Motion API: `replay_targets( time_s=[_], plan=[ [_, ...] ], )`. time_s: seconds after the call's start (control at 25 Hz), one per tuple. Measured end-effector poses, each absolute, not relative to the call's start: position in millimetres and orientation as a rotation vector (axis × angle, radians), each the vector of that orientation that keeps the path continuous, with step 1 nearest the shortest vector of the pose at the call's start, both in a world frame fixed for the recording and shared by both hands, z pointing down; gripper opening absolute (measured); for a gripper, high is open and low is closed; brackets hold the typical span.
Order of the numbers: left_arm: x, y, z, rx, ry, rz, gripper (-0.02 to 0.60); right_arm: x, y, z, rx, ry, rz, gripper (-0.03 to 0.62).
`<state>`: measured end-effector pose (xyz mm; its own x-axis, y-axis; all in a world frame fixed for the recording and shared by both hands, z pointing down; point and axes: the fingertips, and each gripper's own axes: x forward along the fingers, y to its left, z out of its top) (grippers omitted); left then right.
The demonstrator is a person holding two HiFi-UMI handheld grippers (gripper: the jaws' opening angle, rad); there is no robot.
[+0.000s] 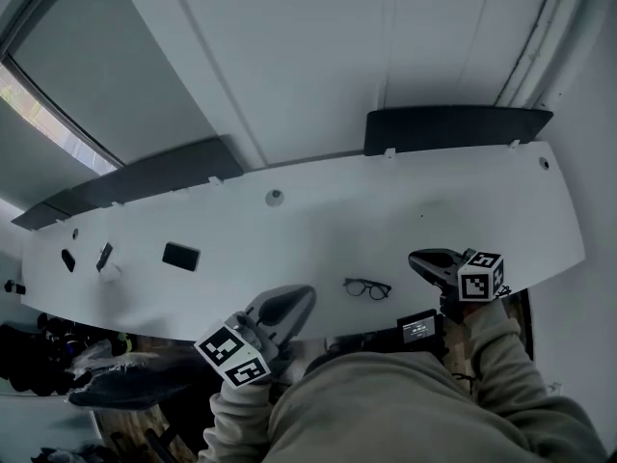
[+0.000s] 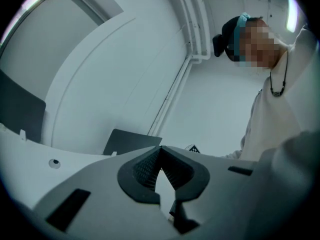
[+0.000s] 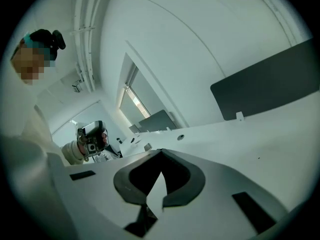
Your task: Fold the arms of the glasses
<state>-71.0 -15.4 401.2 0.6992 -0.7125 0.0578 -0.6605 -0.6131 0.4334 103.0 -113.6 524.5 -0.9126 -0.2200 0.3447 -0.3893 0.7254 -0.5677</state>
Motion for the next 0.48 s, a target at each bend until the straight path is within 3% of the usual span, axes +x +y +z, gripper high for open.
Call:
replay_targets(
  time_s=[0.48],
  plan=[
    [-64.4, -29.6, 401.0, 2.515, -0.977, -0.185, 0.005, 114.5, -109.0, 511.1, 0.553, -2.684, 0.898, 0.02]
  ],
)
